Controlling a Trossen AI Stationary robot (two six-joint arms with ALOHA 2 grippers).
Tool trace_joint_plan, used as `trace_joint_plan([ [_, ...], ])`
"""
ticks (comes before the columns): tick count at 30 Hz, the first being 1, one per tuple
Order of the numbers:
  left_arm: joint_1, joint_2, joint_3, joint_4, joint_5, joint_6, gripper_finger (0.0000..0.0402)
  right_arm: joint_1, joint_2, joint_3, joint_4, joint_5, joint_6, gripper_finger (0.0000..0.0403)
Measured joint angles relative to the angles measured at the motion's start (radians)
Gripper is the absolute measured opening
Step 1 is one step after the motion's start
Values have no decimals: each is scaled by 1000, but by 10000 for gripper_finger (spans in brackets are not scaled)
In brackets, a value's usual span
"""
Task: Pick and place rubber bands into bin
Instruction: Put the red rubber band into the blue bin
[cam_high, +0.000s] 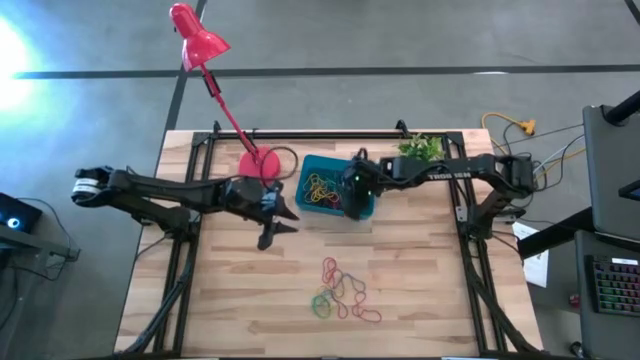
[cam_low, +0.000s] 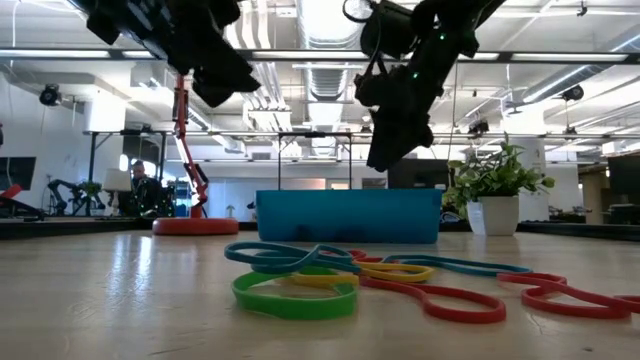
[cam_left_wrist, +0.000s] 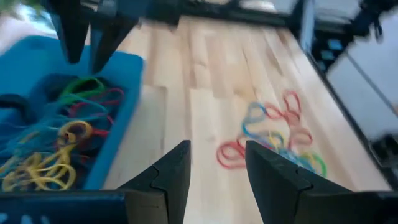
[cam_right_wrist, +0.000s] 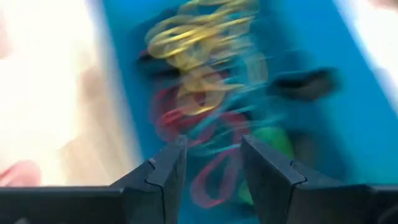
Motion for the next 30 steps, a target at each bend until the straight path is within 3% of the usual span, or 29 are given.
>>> trace_joint_plan([
  [4, 1, 70, 0, 2, 43, 75, 137, 76, 0, 0, -48, -120, -73, 145],
  [11, 0, 272, 0, 116, 114, 69, 137, 267, -1, -7, -120, -119, -77, 133],
  [17, -17, 440, 71, 125, 140, 46, 137, 411, -1, -35, -123, -72, 65, 119],
  [24, -74, 543, 166, 125, 149, 167, 137, 563, -2, -93, -123, -20, 276, 104],
  [30, -92, 579, 216, 112, 29, 171, 137, 688, -2, -142, -122, 65, 516, 92],
])
